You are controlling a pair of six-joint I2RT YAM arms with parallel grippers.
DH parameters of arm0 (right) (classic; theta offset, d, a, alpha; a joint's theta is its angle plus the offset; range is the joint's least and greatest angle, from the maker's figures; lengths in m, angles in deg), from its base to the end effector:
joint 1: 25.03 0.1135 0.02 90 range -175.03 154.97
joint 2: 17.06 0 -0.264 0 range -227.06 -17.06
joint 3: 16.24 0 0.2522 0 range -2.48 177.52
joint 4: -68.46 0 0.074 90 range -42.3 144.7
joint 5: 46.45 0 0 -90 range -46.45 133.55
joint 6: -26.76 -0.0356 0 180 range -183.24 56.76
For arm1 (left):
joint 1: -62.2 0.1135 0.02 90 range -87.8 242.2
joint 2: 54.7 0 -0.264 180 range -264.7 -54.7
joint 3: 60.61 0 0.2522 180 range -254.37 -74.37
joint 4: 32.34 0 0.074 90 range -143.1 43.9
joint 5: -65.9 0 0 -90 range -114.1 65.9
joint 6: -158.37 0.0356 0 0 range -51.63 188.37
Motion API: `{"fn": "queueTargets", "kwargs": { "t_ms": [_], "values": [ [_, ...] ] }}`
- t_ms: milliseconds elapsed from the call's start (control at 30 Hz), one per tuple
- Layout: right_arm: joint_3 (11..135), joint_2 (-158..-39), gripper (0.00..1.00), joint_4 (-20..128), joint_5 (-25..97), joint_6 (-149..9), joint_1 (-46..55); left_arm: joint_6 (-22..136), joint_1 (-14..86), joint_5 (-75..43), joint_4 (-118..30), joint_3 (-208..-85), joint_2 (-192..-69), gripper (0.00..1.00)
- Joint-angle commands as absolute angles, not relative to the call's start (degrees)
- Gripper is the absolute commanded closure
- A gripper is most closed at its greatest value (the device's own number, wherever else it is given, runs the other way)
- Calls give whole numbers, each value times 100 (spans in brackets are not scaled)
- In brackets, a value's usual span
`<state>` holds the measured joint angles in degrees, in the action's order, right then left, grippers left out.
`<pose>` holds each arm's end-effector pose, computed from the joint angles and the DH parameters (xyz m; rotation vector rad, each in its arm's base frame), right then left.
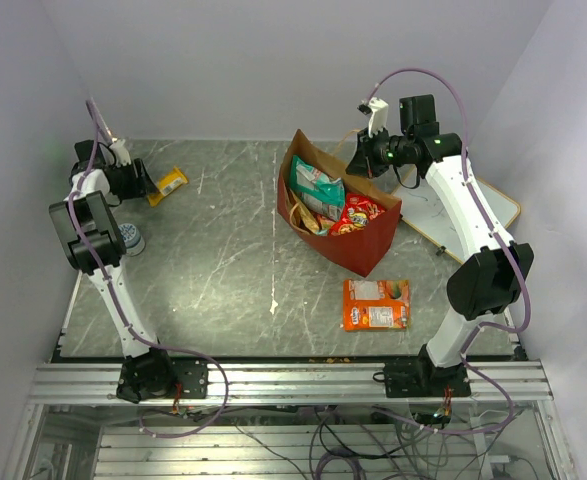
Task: Place the snacks into the paper bag
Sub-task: Pick up the snack from the center of the board.
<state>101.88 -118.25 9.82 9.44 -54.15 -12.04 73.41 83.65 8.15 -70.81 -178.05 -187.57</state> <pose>0.3753 0.1071 0.3771 -0.7267 2.1261 0.7164 0.4761 0.1666 0.1558 -0.1170 2.3732 -0.4891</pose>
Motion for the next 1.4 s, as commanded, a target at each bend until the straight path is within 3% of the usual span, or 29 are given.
{"fn": "queueTargets", "kwargs": {
  "t_ms": [0, 533, 767, 933, 1367],
  "values": [
    [10172, -11853, 100, 914, 879, -5366, -1161, 7155, 8424, 1475, -6938, -17876, -18866, 34],
    [10089, -11752, 100, 954, 906, -5374, -1155, 6878, 8490, 1856, -6673, -17804, -19107, 46],
    [10031, -11736, 100, 971, 931, -5366, -1158, 6768, 8499, 1985, -6470, -17725, -19072, 66],
    [10012, -11726, 100, 987, 935, -5366, -1158, 6757, 8496, 2169, -6574, -17794, -18982, 92],
    [10057, -11748, 100, 967, 895, -5366, -1153, 7659, 8311, 2854, -7752, -17280, -17251, 93]
  ]
}}
